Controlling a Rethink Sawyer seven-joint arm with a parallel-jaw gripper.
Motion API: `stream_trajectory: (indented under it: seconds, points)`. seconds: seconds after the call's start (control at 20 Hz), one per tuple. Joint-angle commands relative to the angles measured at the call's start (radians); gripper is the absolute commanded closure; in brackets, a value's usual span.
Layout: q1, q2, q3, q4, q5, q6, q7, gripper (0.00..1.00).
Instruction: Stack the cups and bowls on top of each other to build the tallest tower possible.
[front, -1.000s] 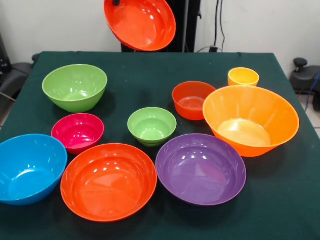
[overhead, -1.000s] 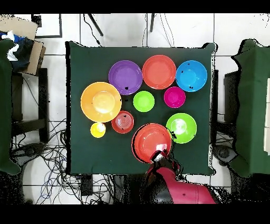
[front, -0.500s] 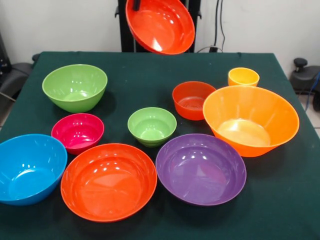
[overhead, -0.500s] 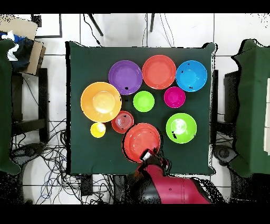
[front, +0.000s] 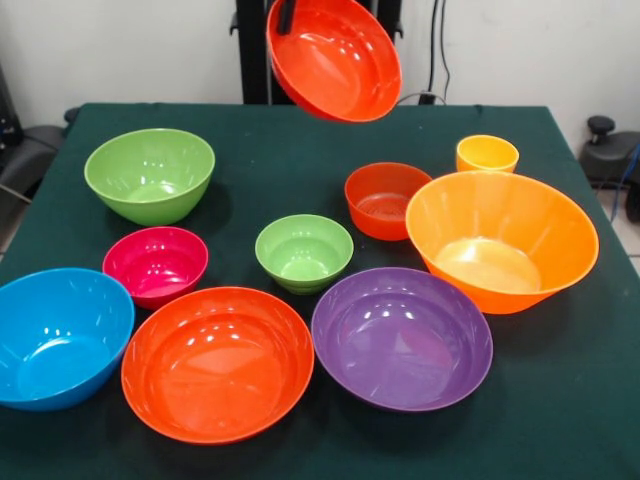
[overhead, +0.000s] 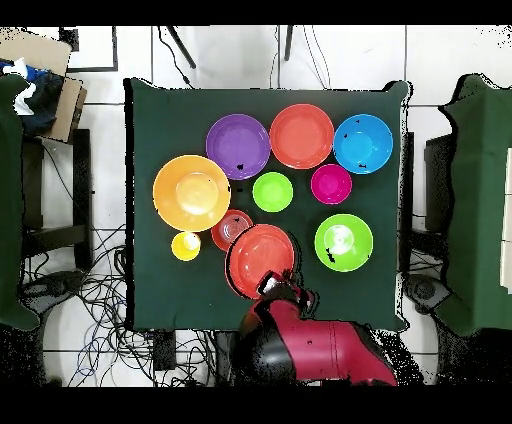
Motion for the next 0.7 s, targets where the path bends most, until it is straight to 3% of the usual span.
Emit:
stream_trajectory:
  seconds: [0.05, 0.7]
  points:
    - [0.02, 0.092, 0.015, -0.095, -0.001, 0.078, 0.017, 1.0]
    - [-0.042, 0.04, 0.097, -0.13, 0.067, 0.199, -0.062, 1.0]
